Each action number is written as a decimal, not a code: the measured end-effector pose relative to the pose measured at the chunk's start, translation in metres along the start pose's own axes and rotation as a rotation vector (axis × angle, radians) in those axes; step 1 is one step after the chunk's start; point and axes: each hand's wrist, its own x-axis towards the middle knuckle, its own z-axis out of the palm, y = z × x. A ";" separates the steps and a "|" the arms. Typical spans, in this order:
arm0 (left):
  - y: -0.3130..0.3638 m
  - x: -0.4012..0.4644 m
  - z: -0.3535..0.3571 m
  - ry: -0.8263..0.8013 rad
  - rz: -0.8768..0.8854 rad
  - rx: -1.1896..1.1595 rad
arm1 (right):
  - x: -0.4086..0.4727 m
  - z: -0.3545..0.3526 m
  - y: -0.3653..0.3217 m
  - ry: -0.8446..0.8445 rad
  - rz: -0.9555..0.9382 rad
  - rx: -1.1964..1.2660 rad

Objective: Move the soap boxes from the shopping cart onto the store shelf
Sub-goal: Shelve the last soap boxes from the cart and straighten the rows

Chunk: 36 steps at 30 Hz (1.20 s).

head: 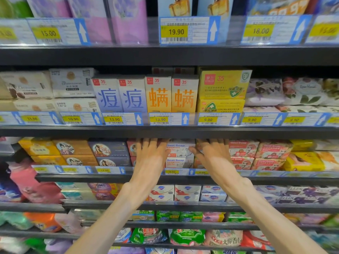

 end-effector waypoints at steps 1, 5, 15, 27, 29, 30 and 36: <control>0.000 0.000 0.000 -0.001 0.001 0.001 | 0.000 0.001 0.000 0.017 -0.007 0.003; 0.004 -0.001 -0.003 -0.009 -0.016 -0.019 | -0.007 0.006 0.008 0.129 -0.055 0.024; 0.064 0.008 0.003 0.031 0.086 -0.113 | -0.035 0.017 0.070 0.337 -0.051 -0.035; 0.079 0.027 0.026 -0.008 0.035 -0.048 | -0.022 0.014 0.091 0.224 0.042 -0.014; 0.080 0.028 0.026 -0.027 0.017 -0.046 | -0.017 0.014 0.092 0.188 0.084 0.006; 0.081 0.028 0.026 -0.030 0.010 -0.044 | -0.016 0.014 0.093 0.180 0.095 0.018; 0.081 0.027 0.028 -0.023 -0.002 -0.046 | -0.016 0.010 0.095 0.208 0.086 0.011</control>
